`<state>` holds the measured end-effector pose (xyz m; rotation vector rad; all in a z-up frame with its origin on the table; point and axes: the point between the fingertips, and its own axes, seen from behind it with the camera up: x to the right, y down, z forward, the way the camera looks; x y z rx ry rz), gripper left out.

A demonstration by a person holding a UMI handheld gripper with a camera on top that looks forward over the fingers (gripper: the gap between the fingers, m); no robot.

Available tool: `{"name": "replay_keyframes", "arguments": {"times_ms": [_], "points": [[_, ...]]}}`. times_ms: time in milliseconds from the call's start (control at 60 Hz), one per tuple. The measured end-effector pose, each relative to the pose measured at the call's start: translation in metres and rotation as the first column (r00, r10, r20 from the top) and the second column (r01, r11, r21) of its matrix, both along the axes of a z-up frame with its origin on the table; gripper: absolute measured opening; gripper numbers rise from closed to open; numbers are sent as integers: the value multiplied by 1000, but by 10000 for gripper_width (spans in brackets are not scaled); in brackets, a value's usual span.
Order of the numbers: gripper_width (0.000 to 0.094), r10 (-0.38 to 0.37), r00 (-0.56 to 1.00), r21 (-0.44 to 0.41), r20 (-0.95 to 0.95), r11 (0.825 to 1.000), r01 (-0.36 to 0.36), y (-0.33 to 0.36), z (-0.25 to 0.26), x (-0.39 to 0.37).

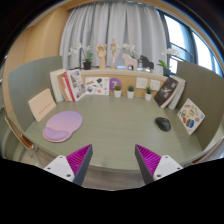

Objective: Arrange mouse

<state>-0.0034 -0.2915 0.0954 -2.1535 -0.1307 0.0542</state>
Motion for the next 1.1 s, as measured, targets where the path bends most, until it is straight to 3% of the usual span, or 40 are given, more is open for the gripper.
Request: {"name": "replay_keyframes", "arguments": {"times_ms": [167, 317, 483, 783, 950, 1100], "points": [[856, -183, 983, -57, 12, 981, 184, 18, -45, 115], [847, -265, 964, -75, 15, 961, 265, 57, -64, 191], [843, -260, 965, -97, 32, 960, 262, 121, -85, 238], [832, -194, 981, -155, 14, 969, 194, 218, -108, 270], [767, -172, 985, -170, -4, 971, 169, 251, -109, 276], [559, -194, 981, -183, -4, 964, 190, 263, -109, 286]]}}
